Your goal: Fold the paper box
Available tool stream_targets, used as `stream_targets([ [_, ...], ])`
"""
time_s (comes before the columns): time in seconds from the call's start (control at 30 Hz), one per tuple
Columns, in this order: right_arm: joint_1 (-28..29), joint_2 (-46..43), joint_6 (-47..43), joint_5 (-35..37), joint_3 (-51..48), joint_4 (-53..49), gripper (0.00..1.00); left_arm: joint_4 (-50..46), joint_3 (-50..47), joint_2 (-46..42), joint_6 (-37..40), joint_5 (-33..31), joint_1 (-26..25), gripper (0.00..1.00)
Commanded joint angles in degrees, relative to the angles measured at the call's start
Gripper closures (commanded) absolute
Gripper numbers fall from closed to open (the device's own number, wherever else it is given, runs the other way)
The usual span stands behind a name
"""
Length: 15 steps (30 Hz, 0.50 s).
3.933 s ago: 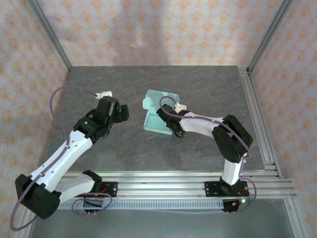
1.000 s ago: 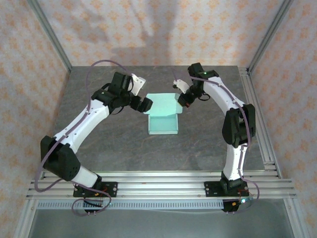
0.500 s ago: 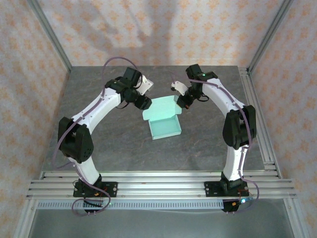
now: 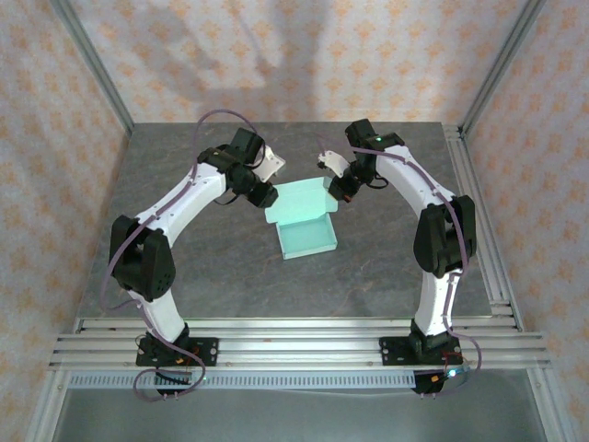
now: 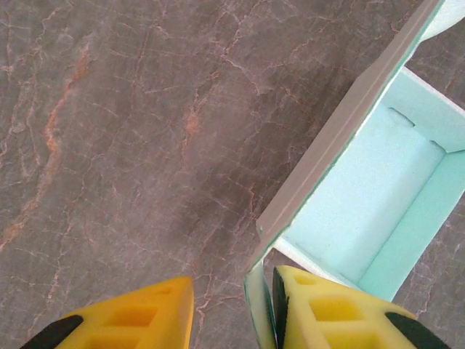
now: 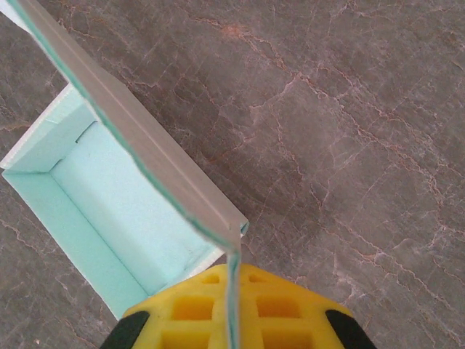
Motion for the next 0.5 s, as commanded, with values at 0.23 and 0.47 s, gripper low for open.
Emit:
stream_targets([
  [0.23, -0.23, -1.89, 0.13, 1.04, 0.13, -0.23, 1.00, -1.87, -1.47, 1.87, -0.50, 2.30, 0.58, 0.66],
  [0.47, -0.33, -1.93, 0.51, 1.13, 0.18, -0.24, 1.00, -2.36, -1.17, 3.01, -0.63, 2.52, 0.58, 0.70],
])
